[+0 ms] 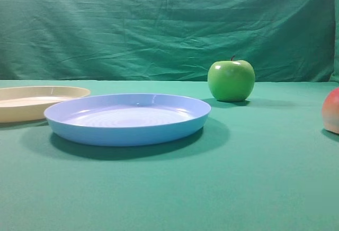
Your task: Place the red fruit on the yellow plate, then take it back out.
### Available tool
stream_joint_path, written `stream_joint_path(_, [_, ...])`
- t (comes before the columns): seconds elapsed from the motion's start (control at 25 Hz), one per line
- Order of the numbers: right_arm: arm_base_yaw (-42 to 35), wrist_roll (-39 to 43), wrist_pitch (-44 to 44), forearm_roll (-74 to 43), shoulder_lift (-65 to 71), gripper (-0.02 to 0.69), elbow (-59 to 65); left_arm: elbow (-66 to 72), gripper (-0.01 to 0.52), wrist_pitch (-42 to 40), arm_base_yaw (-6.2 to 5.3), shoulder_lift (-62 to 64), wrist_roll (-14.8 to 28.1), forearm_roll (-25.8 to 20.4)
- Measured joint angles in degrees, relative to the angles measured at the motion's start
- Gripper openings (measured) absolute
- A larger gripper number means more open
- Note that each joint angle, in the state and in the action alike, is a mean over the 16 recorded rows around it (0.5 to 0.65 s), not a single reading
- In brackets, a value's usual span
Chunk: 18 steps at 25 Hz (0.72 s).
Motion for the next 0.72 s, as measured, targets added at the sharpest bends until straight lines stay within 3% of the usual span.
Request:
stream_joint_path(0.4, [-2.3, 3.8, 1.1, -8.1, -8.0, 0.0, 0.1, 0.0, 0.0, 0.0, 0.0, 0.0, 0.0, 0.0])
stream_joint_path(0.72, [-8.0, 13.6, 8.4, -18.1, -15.1, 0.0, 2.0, 0.0, 0.0, 0.0, 0.0, 0.0, 0.0, 0.0])
